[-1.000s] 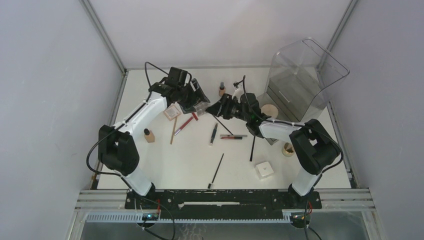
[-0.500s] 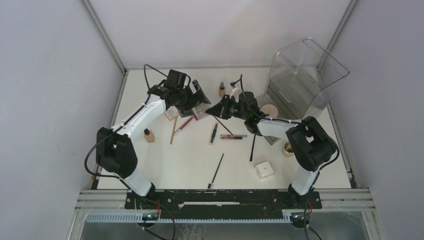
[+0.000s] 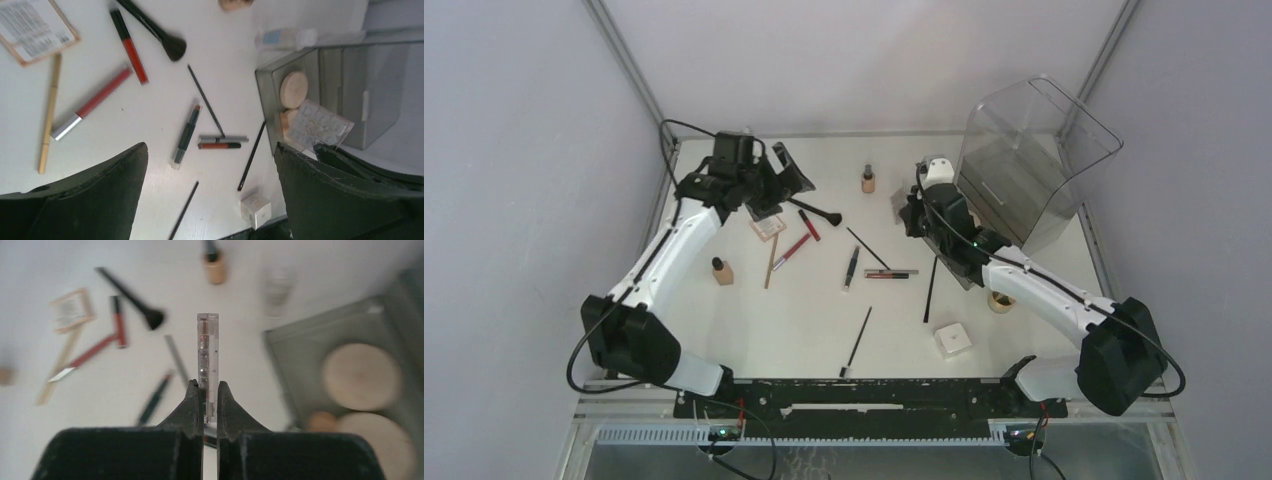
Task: Organize the makeup
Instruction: Place the makeup in the drawer.
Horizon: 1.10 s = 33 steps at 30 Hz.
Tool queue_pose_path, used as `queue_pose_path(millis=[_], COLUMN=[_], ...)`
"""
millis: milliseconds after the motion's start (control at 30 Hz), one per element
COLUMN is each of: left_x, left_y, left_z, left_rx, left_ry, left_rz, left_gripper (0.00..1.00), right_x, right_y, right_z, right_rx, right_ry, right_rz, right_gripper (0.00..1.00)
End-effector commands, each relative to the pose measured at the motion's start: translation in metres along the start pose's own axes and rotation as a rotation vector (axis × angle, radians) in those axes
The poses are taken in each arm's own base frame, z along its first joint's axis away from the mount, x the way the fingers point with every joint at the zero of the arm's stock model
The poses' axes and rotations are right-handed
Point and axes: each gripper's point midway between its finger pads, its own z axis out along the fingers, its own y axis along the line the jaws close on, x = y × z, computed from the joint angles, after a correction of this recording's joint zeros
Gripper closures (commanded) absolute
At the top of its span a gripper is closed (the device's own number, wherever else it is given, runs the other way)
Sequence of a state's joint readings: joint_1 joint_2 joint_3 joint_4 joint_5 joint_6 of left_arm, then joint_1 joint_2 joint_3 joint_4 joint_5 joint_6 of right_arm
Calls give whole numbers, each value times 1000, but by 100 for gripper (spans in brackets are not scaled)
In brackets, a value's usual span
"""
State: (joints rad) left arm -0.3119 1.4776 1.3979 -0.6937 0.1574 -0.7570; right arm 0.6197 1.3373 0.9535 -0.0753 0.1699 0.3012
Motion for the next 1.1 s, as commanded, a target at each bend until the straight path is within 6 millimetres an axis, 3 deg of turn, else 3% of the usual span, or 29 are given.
queue_pose_path(millis=[0, 67, 167, 333, 500, 533, 567, 667, 700, 800, 867, 1067], left_x=[-30, -32, -33, -30, -27, -26, -25, -23, -23, -22, -20, -19], left_y=[5, 12, 20, 26, 29, 29, 29, 34, 35, 38, 40, 53], left_z=[-30, -32, -33, -31, -28, -27, -26, -24, -24, -21, -19, -8], left_rx=[68, 60, 44, 35, 30, 30, 29, 19, 15, 4, -2, -57], left_ry=[-136, -144, -147, -136, -124, -120, -117, -111, -110, -108, -101, -83], left_rz=[38, 40, 30, 22, 19, 19, 31, 44, 46, 48, 50, 69], left_gripper=[0, 0, 0, 0, 0, 0, 0, 0, 0, 0, 0, 0], right_x=[3, 1, -1, 1, 6, 9, 11, 15, 15, 15, 14, 10], right_y=[-100, -121, -138, -151, -151, -147, -141, -110, -102, -87, -89, -94], right_z=[-28, -30, -25, -4, 26, 33, 39, 48, 48, 43, 37, 6], right_rx=[478, 577, 659, 704, 658, 641, 626, 513, 467, 353, 338, 330], right_ry=[4, 11, 21, 43, 79, 100, 122, 130, 127, 121, 129, 118], right_rz=[-318, -366, -425, -455, -472, -469, -467, -477, -455, -372, -334, -205], right_gripper=[100, 100, 100, 100, 100, 91, 76, 40, 35, 32, 33, 47])
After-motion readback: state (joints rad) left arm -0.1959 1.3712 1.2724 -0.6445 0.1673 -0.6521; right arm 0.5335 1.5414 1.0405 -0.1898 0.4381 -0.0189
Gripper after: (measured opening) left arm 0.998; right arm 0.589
